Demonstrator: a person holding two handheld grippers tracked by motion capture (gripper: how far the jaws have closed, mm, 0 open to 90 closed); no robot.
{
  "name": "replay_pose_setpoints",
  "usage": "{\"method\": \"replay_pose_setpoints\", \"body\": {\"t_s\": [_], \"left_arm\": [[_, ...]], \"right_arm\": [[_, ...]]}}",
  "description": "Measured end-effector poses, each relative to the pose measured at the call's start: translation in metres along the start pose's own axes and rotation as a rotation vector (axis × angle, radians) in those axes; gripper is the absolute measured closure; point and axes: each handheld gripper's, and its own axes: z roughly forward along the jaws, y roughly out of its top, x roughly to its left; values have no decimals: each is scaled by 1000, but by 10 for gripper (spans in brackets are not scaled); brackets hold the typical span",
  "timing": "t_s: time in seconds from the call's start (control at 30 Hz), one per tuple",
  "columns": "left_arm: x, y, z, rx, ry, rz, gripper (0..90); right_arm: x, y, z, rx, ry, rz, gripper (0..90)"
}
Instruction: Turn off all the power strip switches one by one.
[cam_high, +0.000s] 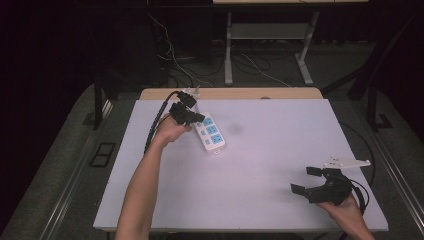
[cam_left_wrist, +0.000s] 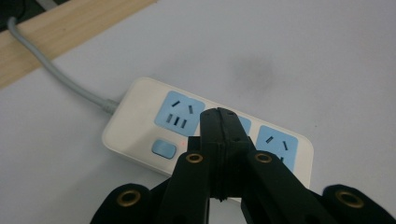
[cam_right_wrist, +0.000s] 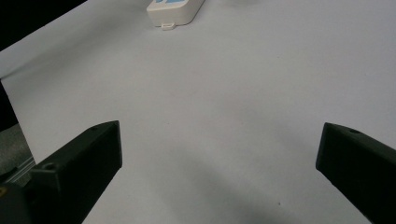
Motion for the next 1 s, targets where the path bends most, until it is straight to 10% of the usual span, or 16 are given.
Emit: {"method": "replay_pose_setpoints", "body": {"t_s": [1.0], "left_arm": [[30,-7,22,-22,84,-86,894]], "right_arm": [[0,-1,2,3,-9,9,3]]}}
